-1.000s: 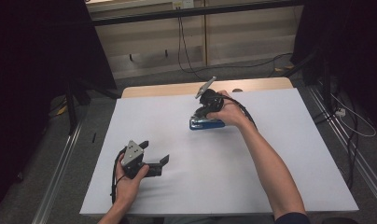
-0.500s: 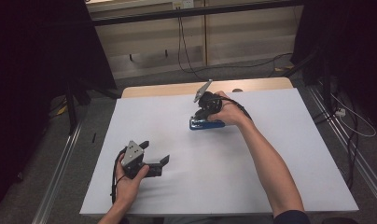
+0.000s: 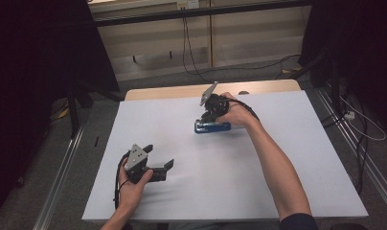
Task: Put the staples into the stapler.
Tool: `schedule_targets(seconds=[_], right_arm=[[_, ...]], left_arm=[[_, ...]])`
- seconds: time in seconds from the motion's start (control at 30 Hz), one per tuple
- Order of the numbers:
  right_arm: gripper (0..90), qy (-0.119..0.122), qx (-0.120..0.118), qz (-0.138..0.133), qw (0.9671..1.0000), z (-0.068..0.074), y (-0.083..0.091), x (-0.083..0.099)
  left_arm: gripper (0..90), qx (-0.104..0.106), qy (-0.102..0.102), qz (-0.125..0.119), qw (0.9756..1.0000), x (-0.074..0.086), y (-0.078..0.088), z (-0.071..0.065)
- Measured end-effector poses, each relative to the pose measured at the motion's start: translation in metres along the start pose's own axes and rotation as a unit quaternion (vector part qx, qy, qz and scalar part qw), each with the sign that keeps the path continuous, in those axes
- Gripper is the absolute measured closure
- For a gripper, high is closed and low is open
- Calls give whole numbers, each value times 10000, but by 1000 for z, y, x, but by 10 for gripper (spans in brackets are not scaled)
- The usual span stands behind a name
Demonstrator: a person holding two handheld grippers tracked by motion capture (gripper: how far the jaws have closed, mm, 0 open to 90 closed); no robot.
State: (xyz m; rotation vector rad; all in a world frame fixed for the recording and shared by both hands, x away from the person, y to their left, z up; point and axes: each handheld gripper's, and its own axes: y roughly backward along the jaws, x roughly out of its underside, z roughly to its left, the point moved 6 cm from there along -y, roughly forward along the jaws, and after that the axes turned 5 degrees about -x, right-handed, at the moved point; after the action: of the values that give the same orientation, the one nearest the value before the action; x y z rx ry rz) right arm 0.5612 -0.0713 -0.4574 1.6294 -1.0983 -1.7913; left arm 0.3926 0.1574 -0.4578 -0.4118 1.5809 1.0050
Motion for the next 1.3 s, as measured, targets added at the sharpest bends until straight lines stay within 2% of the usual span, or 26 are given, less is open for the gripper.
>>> schedule_targets(seconds=[0.13,0.47,0.63,1.3], right_arm=[[793,99,-13,30,9999,1,1,-2],[793,56,-23,44,10000,-1,-1,0],[793,132,-96,84,9998,0,-3,1],[793,288,6,185,9994,-1,-1,0]], left_arm=[[40,1,18,-23,10000,0,0,0],[39,1,8,8,10000,0,0,0],[40,1,2,3,10000,0,0,0],[39,-3,-3,2,10000,0,0,0]])
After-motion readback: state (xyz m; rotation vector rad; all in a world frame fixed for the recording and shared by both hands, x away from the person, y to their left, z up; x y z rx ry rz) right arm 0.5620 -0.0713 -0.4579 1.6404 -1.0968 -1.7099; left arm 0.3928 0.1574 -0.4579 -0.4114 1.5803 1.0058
